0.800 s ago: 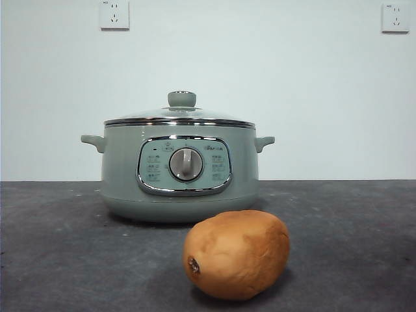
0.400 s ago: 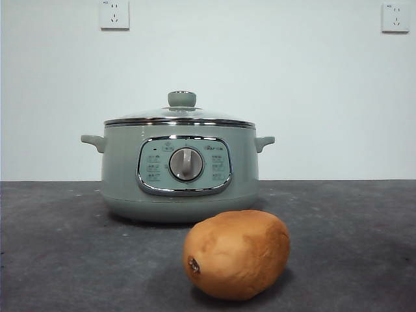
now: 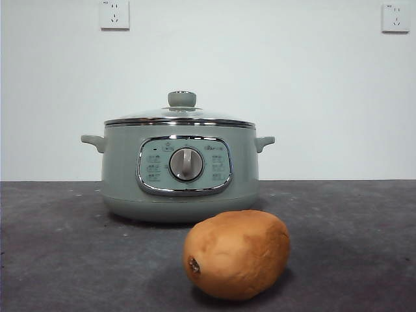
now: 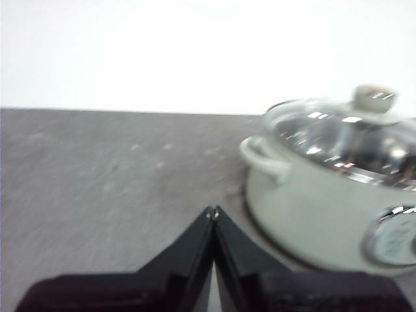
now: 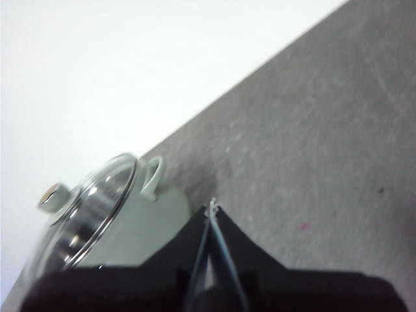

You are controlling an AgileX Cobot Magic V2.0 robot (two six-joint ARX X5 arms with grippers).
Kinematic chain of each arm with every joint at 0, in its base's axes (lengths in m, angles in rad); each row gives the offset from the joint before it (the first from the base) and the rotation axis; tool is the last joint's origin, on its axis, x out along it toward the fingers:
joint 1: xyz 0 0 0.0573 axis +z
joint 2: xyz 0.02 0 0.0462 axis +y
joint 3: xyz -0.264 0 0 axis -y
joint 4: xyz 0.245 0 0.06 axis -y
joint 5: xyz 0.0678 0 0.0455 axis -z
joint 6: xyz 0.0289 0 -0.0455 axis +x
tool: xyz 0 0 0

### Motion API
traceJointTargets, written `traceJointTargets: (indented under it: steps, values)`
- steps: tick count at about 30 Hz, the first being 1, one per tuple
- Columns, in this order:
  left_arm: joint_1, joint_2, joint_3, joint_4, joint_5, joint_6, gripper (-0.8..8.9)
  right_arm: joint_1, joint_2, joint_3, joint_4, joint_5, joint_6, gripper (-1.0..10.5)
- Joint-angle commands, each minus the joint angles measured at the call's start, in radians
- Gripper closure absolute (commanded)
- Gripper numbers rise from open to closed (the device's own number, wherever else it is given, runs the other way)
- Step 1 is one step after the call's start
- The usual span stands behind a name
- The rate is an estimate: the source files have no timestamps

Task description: Pick up the potato,open the lid,put the potato in the pot,close the lid

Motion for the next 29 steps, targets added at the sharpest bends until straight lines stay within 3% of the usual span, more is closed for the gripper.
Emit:
traceJointTargets:
  steps: [1, 9, 13, 19, 25, 29]
  values:
    - [-0.002, 0.027, 0.046, 0.007, 0.044, -0.006, 8.18, 0.000, 0.050, 0.098, -0.113, -0.026, 0.026, 9.5]
    - [-0.002, 0.114, 0.114, 0.006, 0.101, -0.027, 8.17, 0.000, 0.200, 0.338, -0.480, -0.047, 0.023, 9.5]
    - [-0.002, 0.162, 0.151, -0.021, 0.179, -0.082, 8.18, 0.000, 0.270, 0.398, -0.533, -0.185, 0.013, 9.5]
    - [-0.002, 0.279, 0.260, -0.119, 0.257, -0.074, 8.18, 0.001, 0.421, 0.470, -0.574, -0.339, -0.018, 9.5]
    - [-0.002, 0.412, 0.378, -0.223, 0.315, -0.067, 8.18, 0.036, 0.591, 0.539, -0.659, -0.330, -0.120, 9.3]
    - [-0.002, 0.482, 0.427, -0.254, 0.316, -0.066, 8.18, 0.109, 0.679, 0.560, -0.660, -0.273, -0.125, 8.1]
